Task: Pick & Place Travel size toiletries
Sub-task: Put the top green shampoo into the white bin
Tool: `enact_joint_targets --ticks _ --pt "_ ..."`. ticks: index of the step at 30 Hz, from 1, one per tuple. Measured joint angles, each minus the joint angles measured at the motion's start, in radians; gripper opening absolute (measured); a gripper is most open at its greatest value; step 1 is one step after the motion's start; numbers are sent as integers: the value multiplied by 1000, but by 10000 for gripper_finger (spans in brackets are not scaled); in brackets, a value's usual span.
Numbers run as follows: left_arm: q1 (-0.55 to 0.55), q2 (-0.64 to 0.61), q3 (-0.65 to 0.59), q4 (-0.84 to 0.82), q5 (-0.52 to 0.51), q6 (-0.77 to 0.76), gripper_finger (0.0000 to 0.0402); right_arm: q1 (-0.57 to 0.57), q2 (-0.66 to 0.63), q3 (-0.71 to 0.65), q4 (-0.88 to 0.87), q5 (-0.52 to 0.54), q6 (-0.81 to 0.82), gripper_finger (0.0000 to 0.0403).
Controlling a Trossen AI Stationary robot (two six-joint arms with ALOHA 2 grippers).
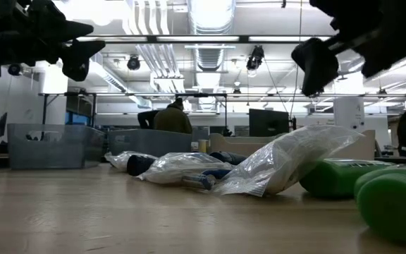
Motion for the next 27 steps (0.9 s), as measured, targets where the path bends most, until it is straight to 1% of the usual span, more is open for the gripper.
enact_joint_targets --ticks 3,12,17,23,27 --pt "0 0 0 0 0 0 198 0 29 0 4 1 -74 363" --pt "0 0 0 0 0 0 198 0 128 -30 5 14 -204 363" --pt "0 0 0 0 0 0 198 0 151 -60 27 18 -220 363" --pt "0 0 0 0 0 0 198 0 152 -105 56 40 -280 363" --pt "0 2 0 0 0 0 198 0 159 -127 93 41 -290 363"
